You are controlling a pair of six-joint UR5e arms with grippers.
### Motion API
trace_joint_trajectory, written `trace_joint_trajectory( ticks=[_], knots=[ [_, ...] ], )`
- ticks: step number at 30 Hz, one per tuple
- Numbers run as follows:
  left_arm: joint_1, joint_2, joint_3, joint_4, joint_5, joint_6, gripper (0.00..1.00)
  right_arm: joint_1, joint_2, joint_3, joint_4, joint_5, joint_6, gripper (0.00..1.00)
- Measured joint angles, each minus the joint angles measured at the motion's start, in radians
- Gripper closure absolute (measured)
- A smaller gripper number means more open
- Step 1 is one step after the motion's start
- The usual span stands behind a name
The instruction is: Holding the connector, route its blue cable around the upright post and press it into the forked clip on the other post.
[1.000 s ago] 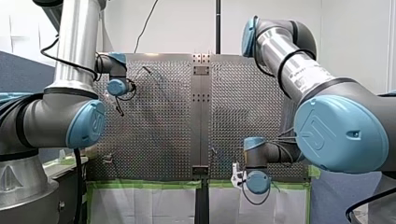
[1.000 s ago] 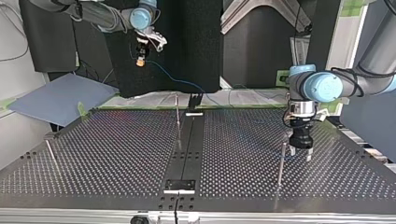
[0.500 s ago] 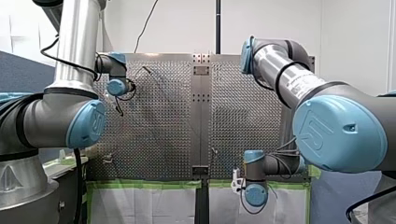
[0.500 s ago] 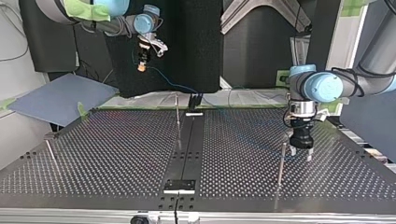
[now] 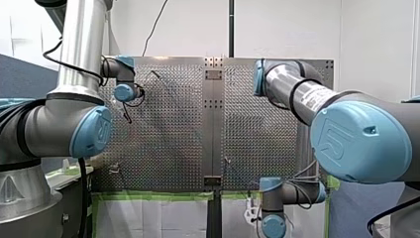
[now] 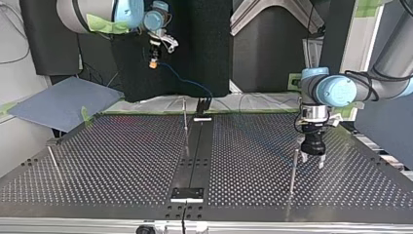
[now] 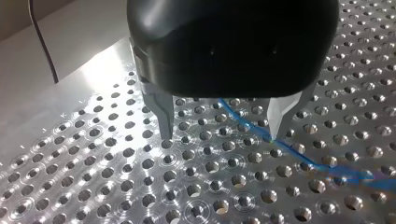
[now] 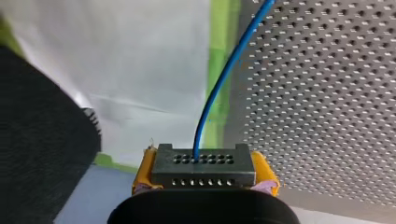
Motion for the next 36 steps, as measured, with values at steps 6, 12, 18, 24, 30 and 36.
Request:
trace_joint_trajectory(
  ticks=[6,12,18,24,30,36],
  knots=[
    [0.0,0.0,0.0,0.001,0.0,0.0,0.0,0.001,0.04,0.0,0.001,-0.001,-0.001,1.0],
    [0.001,0.0,0.0,0.002,0.0,0.0,0.0,-0.003,0.045,0.0,0.001,0.004,-0.011,1.0],
    [0.001,0.0,0.0,0.002,-0.001,0.0,0.0,-0.007,0.015,0.0,0.017,0.004,-0.019,1.0],
    [0.001,0.0,0.0,0.002,-0.002,0.0,0.0,-0.001,-0.033,0.0,0.063,0.003,-0.02,1.0],
    [0.001,0.0,0.0,0.002,-0.002,0.0,0.0,-0.004,-0.085,0.0,0.114,0.0,-0.021,1.0],
    [0.001,0.0,0.0,0.001,0.0,0.0,0.0,-0.016,-0.141,0.0,0.17,-0.006,-0.025,1.0]
  ],
)
